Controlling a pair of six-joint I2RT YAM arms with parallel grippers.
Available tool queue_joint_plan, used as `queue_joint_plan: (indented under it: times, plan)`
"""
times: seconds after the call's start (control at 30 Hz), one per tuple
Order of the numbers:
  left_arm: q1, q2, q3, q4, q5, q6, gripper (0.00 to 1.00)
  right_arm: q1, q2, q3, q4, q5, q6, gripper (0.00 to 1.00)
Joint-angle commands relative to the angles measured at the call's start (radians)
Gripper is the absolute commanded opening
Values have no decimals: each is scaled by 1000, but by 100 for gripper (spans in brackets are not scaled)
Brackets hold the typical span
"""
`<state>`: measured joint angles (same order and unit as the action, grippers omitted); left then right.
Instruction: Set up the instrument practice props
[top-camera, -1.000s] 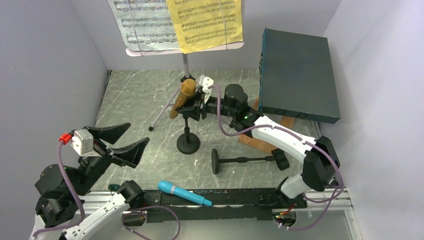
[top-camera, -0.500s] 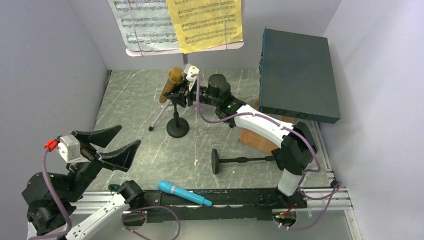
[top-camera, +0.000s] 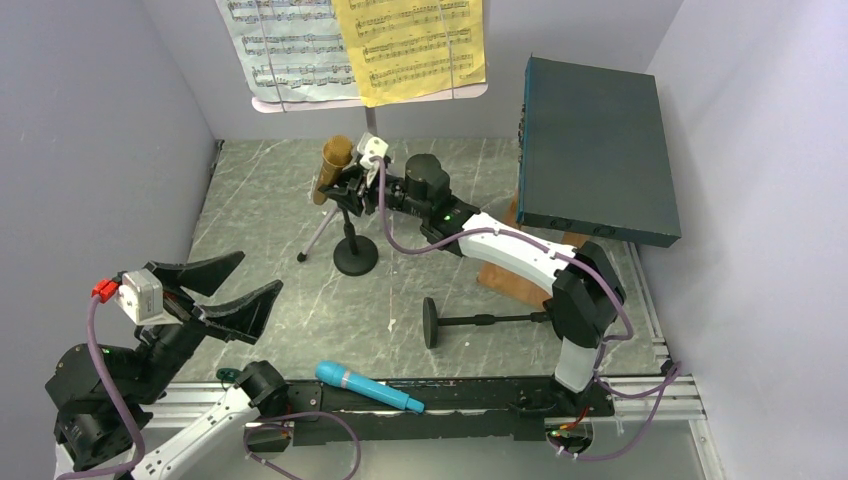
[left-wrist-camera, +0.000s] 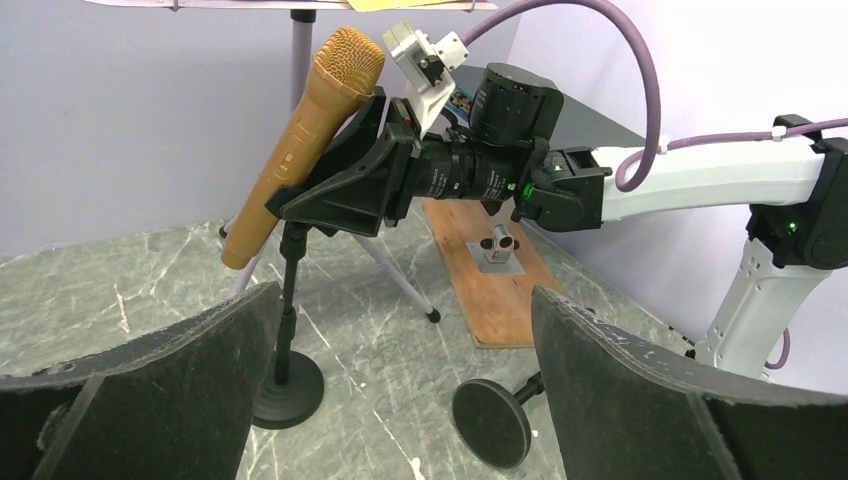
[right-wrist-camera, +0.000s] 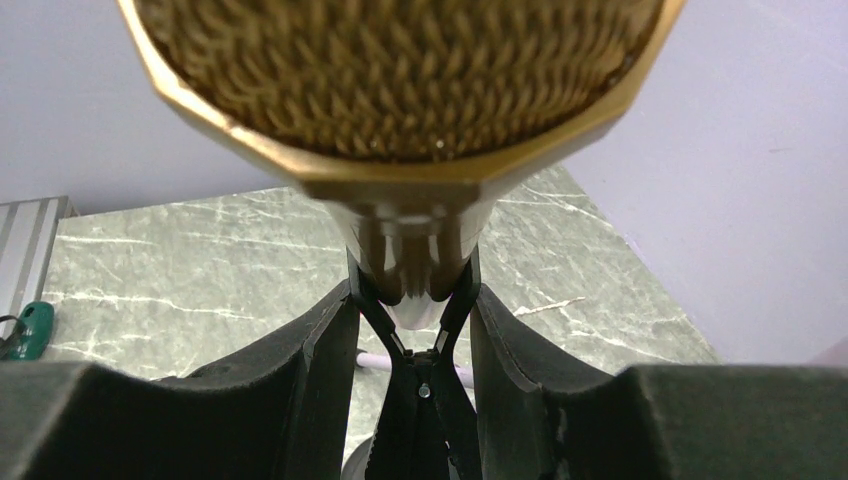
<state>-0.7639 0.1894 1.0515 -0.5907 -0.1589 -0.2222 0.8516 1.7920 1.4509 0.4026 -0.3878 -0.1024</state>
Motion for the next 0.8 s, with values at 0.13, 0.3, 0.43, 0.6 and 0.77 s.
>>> queue_joint_plan:
  times: [0.13,0.3,0.43,0.6,0.77]
  plan:
    - [-5,-8,-5,14,-1,5,99,16,25,-96,-47,17,10,23]
    - [-5,-1,-13,19,4,3,99,21,25,-128,-40,14,16,23]
    - [-5,2,-14,24,11,-2,99,29,38,-132,-54,17,11,22]
    - [-6,1,-10,17,10,-5,100,35,41,-142,-86,18,-2,22]
    - [-5,2,-11,15,10,-9,99,38,22,-171,-129,27,-25,22]
